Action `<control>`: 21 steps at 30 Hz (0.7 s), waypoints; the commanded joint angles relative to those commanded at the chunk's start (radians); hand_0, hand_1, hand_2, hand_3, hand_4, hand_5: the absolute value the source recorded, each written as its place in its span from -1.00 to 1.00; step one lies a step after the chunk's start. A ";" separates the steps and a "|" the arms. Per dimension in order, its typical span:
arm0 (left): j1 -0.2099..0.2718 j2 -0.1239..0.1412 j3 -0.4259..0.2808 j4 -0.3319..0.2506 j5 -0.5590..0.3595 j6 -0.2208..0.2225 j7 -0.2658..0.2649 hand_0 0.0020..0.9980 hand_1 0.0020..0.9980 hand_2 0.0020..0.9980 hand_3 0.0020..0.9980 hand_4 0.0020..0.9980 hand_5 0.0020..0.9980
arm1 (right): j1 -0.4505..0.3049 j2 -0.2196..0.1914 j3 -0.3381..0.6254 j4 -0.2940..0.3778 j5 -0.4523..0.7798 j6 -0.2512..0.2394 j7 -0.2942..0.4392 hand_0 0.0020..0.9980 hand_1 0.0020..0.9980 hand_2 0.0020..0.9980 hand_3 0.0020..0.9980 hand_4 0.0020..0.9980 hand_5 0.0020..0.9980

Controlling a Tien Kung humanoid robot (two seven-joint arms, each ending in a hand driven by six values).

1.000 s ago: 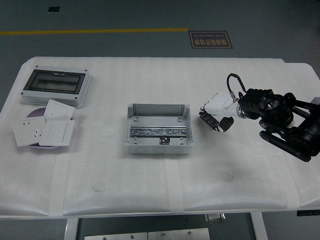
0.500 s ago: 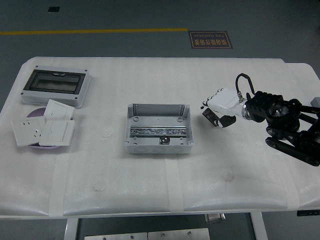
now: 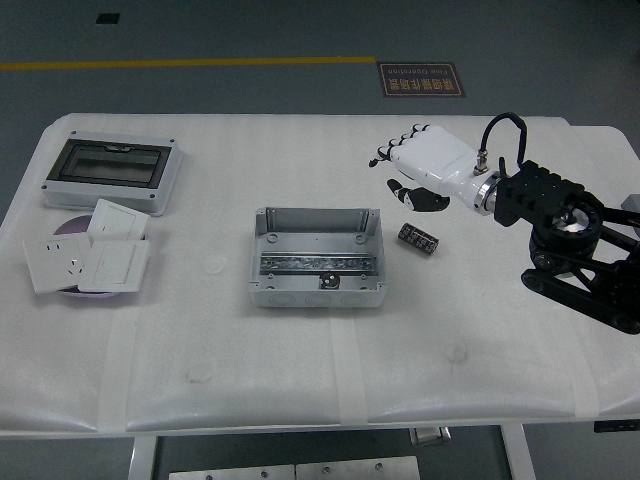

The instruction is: Pick up the battery,place it into the box

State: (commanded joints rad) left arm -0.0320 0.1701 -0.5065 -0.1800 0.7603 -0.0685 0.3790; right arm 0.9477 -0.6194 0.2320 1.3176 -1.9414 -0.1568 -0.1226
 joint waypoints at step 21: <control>0.001 -0.002 0.000 0.000 0.006 -0.001 0.001 0.36 0.36 0.16 0.29 0.27 -0.35 | 0.064 0.014 -0.166 -0.124 -0.085 0.101 -0.010 0.70 0.46 0.64 0.97 0.45 -0.56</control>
State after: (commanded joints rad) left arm -0.0312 0.1683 -0.5063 -0.1800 0.7659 -0.0699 0.3804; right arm 1.0119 -0.6049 0.0659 1.1939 -2.0261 -0.0558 -0.1325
